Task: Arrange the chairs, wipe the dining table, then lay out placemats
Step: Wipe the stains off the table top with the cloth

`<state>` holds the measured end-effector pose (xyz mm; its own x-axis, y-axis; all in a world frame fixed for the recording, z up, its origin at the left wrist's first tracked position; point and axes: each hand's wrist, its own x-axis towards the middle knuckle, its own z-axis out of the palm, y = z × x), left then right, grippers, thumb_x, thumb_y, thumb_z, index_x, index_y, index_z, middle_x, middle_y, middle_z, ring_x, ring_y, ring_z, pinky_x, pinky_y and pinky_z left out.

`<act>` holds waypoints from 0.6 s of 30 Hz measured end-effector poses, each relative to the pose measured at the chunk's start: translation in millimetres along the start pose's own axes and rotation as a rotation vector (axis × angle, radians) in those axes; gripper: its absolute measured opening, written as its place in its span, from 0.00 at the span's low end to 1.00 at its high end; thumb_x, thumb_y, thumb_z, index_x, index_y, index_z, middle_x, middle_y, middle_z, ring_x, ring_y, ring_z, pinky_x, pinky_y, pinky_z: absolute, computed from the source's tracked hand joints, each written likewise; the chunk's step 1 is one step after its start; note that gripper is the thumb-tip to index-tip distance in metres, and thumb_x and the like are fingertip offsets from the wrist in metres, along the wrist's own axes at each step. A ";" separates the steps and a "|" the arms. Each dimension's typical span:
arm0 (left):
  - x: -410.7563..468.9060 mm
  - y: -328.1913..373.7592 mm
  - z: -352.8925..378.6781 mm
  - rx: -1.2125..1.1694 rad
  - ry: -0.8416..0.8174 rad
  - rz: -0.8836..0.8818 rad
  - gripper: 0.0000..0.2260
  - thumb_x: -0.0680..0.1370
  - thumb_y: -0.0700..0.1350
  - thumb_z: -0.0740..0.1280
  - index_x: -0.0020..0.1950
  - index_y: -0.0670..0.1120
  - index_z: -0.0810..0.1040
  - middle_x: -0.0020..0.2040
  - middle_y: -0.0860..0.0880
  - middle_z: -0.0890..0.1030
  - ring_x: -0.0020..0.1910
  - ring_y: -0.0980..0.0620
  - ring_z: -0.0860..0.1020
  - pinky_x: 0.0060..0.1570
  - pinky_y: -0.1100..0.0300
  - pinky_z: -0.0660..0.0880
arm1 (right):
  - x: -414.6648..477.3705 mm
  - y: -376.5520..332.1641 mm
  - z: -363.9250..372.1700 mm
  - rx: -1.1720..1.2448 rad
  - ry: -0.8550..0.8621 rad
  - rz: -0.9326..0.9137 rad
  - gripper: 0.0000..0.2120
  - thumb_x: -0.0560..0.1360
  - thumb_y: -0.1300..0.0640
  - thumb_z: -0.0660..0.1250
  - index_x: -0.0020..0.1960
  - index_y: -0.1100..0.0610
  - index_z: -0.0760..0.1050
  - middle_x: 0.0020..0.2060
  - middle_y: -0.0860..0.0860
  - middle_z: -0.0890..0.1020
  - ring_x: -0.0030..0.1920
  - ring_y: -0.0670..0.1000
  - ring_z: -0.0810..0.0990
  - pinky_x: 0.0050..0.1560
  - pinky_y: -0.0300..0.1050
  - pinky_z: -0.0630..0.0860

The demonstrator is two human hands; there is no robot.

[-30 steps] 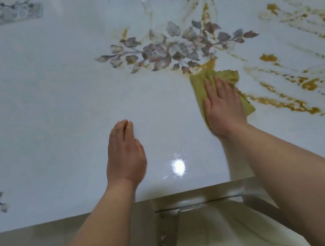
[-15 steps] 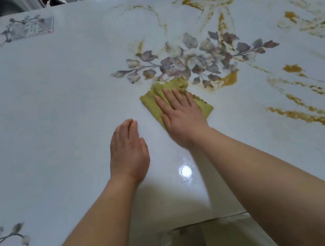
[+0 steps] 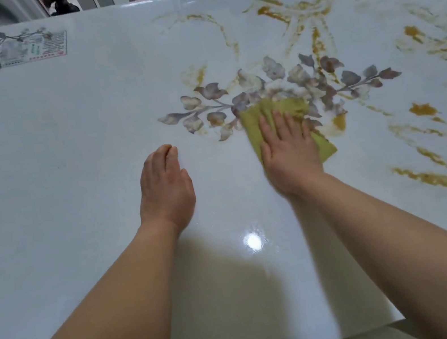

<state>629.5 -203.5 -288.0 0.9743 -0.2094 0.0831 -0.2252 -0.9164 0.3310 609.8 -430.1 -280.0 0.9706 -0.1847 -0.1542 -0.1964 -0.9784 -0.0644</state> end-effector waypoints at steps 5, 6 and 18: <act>-0.5 0.7 0.1 -0.063 0.037 -0.043 0.22 0.77 0.41 0.59 0.71 0.35 0.65 0.70 0.39 0.66 0.70 0.41 0.61 0.72 0.51 0.56 | 0.1 -59.3 5.3 0.002 -0.003 -0.288 0.26 0.82 0.47 0.41 0.78 0.48 0.40 0.77 0.50 0.41 0.77 0.52 0.39 0.75 0.54 0.38; 0.1 0.6 0.2 -0.062 0.041 -0.052 0.23 0.77 0.43 0.57 0.70 0.35 0.65 0.70 0.39 0.66 0.69 0.41 0.62 0.71 0.51 0.57 | 7.8 -67.9 5.6 -0.002 -0.002 -0.324 0.26 0.82 0.47 0.42 0.78 0.48 0.41 0.78 0.50 0.42 0.77 0.52 0.40 0.75 0.54 0.38; 9.6 -6.2 3.6 -0.059 0.052 -0.059 0.28 0.75 0.49 0.50 0.71 0.36 0.67 0.70 0.40 0.68 0.70 0.41 0.64 0.72 0.52 0.57 | 93.8 -58.4 -7.4 0.071 0.018 -0.068 0.26 0.82 0.49 0.41 0.78 0.50 0.43 0.78 0.50 0.43 0.77 0.52 0.42 0.75 0.55 0.40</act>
<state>640.3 -201.1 -292.7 0.9846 -0.1359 0.1096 -0.1685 -0.9046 0.3917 713.4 -390.9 -283.4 0.9843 -0.1199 -0.1293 -0.1383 -0.9799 -0.1441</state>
